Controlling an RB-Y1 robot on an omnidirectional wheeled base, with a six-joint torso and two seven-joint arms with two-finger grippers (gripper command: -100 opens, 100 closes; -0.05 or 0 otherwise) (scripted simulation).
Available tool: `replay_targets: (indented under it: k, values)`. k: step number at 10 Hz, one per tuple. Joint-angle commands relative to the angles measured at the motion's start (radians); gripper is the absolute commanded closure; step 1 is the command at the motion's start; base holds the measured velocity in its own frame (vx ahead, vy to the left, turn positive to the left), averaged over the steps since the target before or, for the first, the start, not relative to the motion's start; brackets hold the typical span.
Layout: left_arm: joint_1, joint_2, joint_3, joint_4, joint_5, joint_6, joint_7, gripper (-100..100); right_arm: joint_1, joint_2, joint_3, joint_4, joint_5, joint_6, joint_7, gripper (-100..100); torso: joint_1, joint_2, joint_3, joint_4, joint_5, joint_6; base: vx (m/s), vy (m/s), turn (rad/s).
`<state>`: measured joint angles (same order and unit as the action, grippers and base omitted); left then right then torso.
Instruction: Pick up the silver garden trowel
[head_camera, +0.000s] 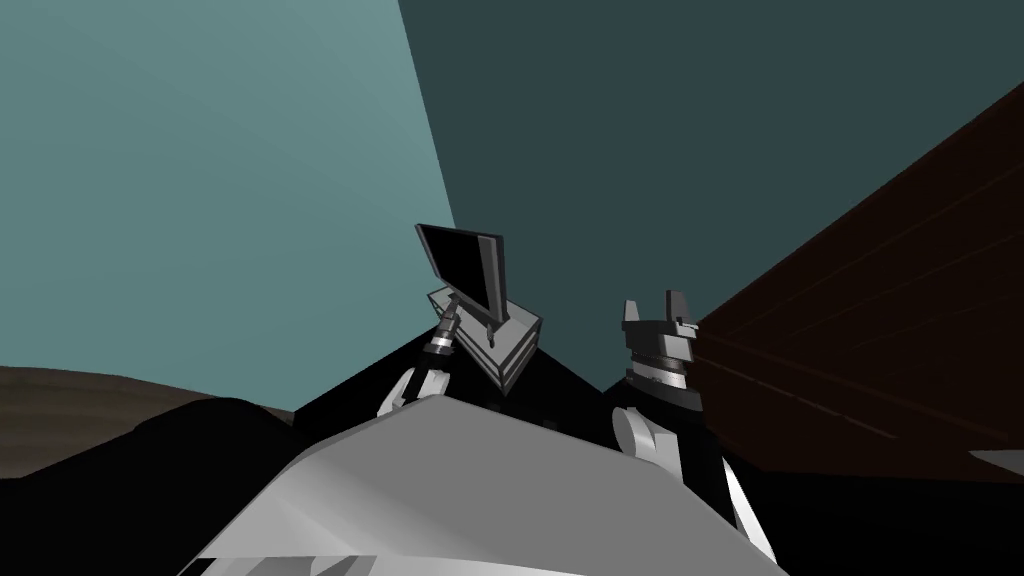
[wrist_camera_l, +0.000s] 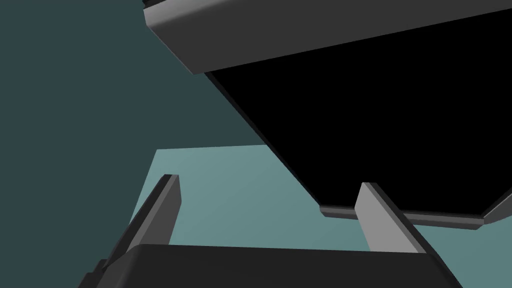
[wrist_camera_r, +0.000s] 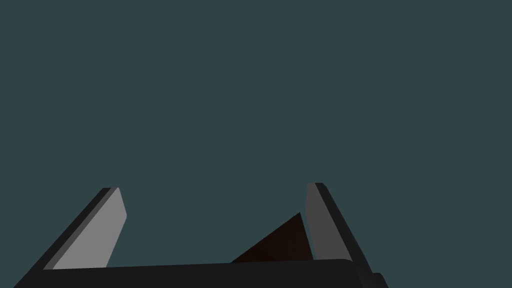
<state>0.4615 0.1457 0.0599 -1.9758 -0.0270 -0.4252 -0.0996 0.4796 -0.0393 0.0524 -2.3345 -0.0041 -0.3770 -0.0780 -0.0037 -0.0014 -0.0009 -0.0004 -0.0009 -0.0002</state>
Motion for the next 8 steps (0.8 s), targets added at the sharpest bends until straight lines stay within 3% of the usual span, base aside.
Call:
replay_targets:
  k: [1,8]
  values:
    - [-0.006,0.017,0.001,0.050,0.001,0.018,-0.004,-100,0.000,0.000,0.000,0.000,0.000,0.000,0.000,0,0.000,0.000,0.000,0.000,0.000,0.000,0.040,-0.066,-0.114]
    - [-0.029,0.082,0.011,0.240,0.008,0.097,-0.011,-100,0.000,0.000,0.000,0.000,0.000,0.000,0.000,0,0.001,0.000,0.000,0.000,0.000,0.000,0.035,-0.064,-0.106]
